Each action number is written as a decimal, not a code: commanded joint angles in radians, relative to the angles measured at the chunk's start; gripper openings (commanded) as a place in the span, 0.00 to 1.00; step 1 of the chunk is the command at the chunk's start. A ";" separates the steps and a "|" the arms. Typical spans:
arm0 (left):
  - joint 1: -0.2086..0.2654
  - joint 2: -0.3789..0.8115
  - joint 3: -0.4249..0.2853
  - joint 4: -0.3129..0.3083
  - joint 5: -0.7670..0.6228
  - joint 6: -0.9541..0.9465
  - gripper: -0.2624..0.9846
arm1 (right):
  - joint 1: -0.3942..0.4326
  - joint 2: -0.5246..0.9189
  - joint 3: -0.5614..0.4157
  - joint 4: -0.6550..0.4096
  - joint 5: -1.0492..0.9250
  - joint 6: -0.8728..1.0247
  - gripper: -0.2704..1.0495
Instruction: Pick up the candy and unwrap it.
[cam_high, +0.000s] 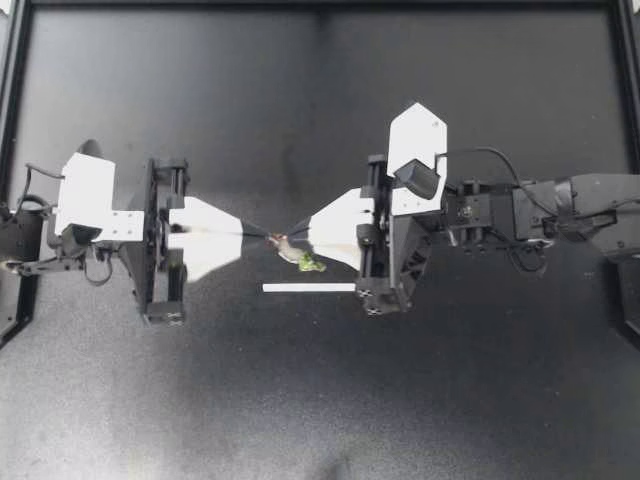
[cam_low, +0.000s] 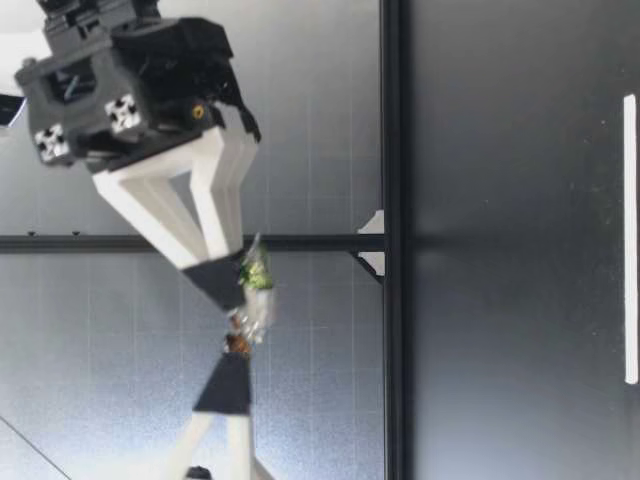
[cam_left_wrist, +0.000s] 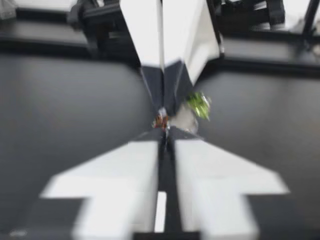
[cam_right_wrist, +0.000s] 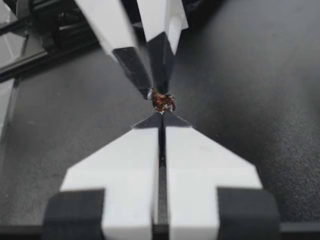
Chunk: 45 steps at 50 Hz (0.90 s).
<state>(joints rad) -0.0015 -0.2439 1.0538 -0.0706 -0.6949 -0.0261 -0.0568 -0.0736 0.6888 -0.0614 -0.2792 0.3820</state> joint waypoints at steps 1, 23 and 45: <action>-0.002 -0.008 -0.011 -0.005 -0.003 -0.014 0.55 | 0.000 -0.046 -0.005 -0.015 -0.005 -0.002 0.12; -0.011 0.087 -0.121 0.003 -0.005 -0.103 0.67 | 0.005 -0.048 0.008 -0.018 -0.017 0.003 0.12; 0.026 0.206 -0.173 -0.020 -0.011 -0.094 0.66 | 0.067 -0.043 0.014 -0.018 -0.029 0.014 0.12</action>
<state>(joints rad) 0.0169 -0.0383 0.9112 -0.0874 -0.6964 -0.1181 0.0000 -0.1043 0.7087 -0.0798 -0.2976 0.3942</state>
